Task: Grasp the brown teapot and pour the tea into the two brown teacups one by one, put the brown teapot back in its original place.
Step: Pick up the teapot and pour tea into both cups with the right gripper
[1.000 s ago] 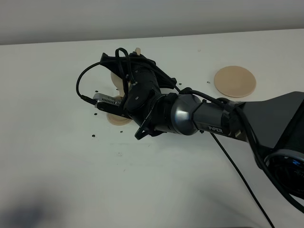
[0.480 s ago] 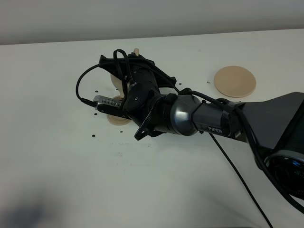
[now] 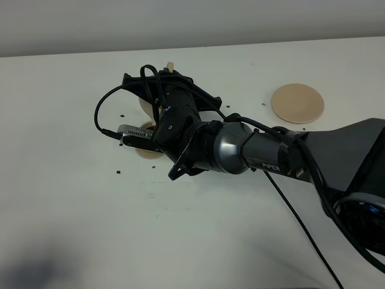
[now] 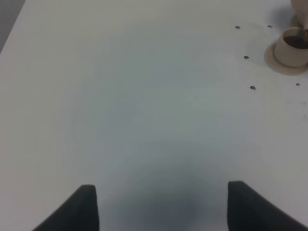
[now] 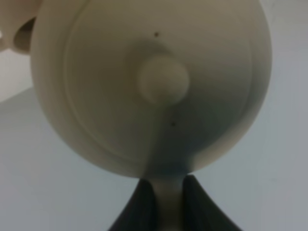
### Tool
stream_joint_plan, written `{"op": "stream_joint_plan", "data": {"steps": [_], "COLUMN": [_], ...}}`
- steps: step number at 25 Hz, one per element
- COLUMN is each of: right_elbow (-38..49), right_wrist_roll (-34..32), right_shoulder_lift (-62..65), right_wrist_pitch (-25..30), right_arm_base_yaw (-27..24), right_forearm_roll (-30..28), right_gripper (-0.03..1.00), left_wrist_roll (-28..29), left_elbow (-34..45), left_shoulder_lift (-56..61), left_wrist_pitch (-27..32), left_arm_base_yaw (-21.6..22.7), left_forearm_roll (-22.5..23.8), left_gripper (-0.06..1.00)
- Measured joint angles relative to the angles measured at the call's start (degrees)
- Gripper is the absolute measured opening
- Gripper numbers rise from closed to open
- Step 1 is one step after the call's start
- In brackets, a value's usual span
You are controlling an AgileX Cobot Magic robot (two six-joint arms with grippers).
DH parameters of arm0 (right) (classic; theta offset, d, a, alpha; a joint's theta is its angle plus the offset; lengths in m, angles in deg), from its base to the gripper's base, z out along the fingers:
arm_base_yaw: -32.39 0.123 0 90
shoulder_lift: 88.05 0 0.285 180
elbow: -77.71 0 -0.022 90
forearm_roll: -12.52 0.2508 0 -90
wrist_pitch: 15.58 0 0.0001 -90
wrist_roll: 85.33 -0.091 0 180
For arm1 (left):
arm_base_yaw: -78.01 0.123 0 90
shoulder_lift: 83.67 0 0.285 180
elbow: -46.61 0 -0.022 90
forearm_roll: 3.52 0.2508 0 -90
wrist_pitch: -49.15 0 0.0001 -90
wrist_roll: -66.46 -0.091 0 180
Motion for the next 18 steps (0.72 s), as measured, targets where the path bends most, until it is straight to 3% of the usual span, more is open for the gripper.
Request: {"op": "stream_joint_plan", "data": {"steps": [11,18], "right_elbow": [-1.0,-1.0], "right_wrist_roll": [0.2,-4.6], "right_shoulder_lift": [0.0,0.0], "right_wrist_pitch": [0.0,0.7], "right_arm_base_yaw": [0.0,0.0], "right_forearm_roll": [0.0,0.2], "right_gripper": [0.09,0.09], "left_wrist_roll": [0.0,0.0], "left_elbow": [0.0,0.0], "left_shoulder_lift": [0.0,0.0], "left_wrist_pitch": [0.0,0.0], "left_arm_base_yaw": [0.0,0.0], "left_forearm_roll": [0.0,0.0], "left_gripper": [0.59,0.59]}}
